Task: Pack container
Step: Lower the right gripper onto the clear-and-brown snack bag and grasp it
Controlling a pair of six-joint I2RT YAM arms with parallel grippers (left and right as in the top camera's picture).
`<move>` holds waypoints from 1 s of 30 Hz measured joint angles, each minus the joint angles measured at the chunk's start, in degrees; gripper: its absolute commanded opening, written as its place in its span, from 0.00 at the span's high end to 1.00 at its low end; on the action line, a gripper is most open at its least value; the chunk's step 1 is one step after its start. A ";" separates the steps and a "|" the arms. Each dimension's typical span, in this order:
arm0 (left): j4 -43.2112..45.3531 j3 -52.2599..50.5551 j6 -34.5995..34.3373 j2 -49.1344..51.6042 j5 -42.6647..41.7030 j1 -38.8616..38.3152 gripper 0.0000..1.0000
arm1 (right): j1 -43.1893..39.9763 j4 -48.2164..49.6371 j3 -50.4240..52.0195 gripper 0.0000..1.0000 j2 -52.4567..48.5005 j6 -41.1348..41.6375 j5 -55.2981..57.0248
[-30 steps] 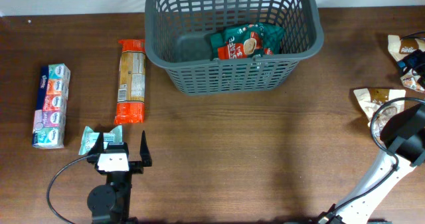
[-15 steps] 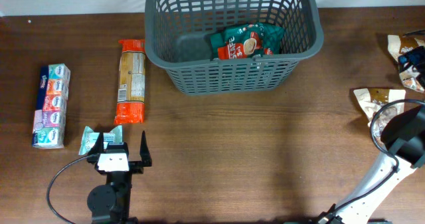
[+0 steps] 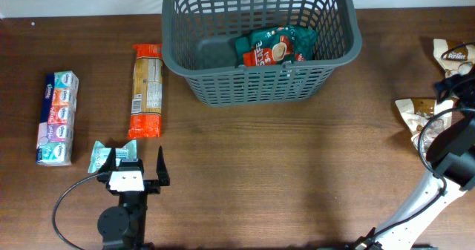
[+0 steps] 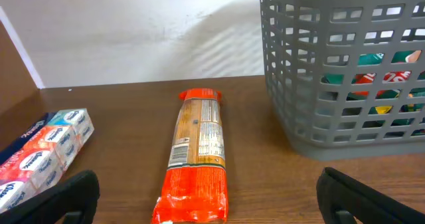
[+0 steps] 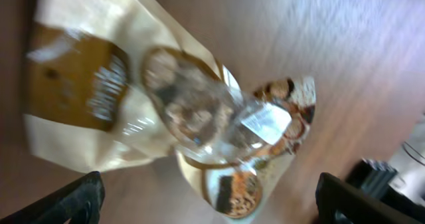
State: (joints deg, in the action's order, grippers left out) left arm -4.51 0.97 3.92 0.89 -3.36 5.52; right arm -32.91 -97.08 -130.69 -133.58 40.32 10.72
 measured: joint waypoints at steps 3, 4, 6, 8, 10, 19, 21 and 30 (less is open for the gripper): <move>0.00 0.00 0.00 0.00 0.00 0.00 0.01 | 0.00 0.00 3.52 0.01 2.05 -0.31 0.00; 0.00 0.00 0.00 0.00 0.00 0.00 0.01 | 0.00 0.00 3.67 0.01 2.54 -0.46 0.02; 0.00 0.00 0.00 0.00 0.00 0.00 0.01 | 0.07 0.00 4.07 0.01 4.24 -1.51 0.22; 0.00 0.00 0.00 0.00 0.00 0.00 0.01 | 0.04 0.00 4.68 0.01 6.27 -2.12 0.39; 0.00 0.00 0.00 0.00 0.00 0.00 0.01 | 0.04 0.00 5.51 0.01 7.87 -2.69 0.39; 0.00 0.00 0.00 0.00 0.00 0.00 0.01 | -0.22 0.00 13.22 0.01 12.52 -4.02 0.46; 0.00 0.00 0.00 0.00 0.00 0.00 0.01 | -0.24 0.50 15.82 0.01 13.27 -4.50 1.01; 0.00 0.00 0.00 0.00 0.00 0.00 0.01 | -0.39 12.63 25.62 0.01 14.23 -13.09 1.64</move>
State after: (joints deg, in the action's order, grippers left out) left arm -4.51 0.97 3.92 0.89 -3.36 5.52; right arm -33.30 -84.44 -105.08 -119.35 27.22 12.36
